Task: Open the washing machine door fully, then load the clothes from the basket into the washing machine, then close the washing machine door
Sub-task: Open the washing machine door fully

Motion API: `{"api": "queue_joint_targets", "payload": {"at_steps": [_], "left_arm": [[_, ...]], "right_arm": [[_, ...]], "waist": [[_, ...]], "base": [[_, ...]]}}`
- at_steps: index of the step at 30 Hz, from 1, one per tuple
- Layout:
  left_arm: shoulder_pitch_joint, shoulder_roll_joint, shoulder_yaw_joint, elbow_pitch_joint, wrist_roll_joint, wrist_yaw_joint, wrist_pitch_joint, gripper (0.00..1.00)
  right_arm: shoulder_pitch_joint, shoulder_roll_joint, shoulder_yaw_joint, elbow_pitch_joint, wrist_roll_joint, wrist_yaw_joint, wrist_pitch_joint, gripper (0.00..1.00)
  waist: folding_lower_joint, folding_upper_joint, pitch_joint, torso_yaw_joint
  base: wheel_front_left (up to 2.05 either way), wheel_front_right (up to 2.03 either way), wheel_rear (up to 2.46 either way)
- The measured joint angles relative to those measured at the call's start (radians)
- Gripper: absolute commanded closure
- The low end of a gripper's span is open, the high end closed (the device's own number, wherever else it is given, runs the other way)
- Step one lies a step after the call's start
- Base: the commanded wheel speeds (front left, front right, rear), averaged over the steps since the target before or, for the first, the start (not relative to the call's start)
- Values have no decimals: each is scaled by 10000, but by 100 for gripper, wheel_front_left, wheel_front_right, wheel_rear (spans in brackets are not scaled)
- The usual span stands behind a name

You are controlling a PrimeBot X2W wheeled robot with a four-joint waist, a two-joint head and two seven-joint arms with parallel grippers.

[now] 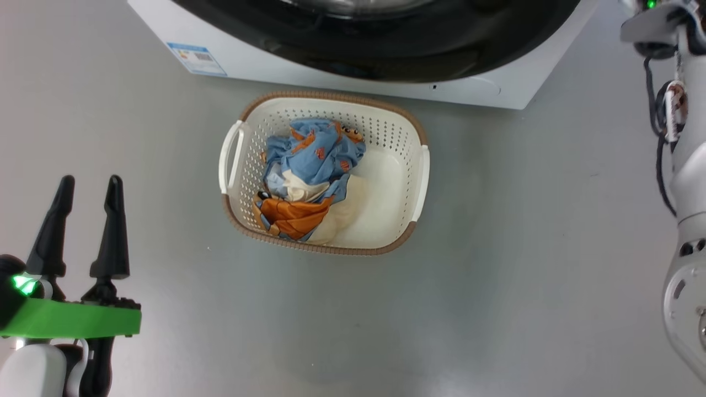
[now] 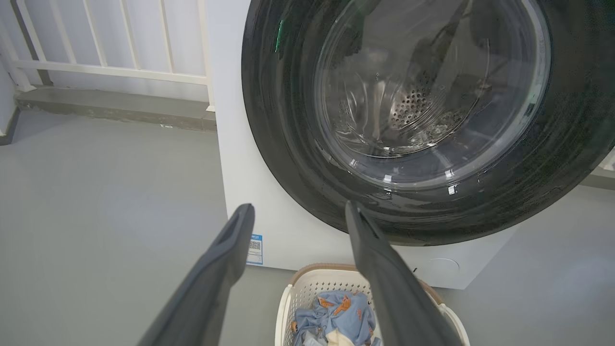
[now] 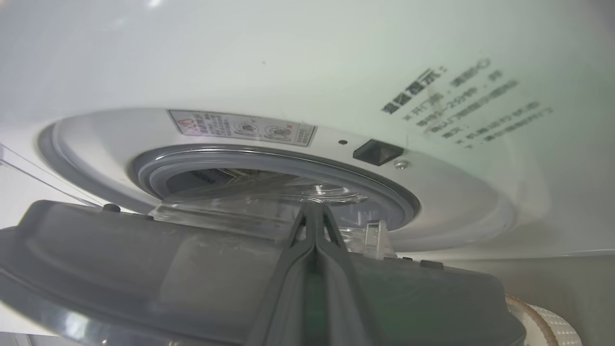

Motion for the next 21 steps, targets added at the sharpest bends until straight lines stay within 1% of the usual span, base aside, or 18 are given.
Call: {"api": "queue_joint_targets", "payload": {"at_steps": [11, 21], "left_arm": [[405, 0, -15, 146, 102, 0, 2, 0], [453, 2, 25, 174, 105, 0, 2, 0]], "right_arm": [[1472, 483, -211, -907, 286, 0, 1218, 100], [2339, 694, -541, -1643, 548, 2, 1862, 100]], "waist": [[0, 0, -723, -271], [0, 0, -1029, -437]], "base": [[0, 0, 0], [0, 0, 0]]}}
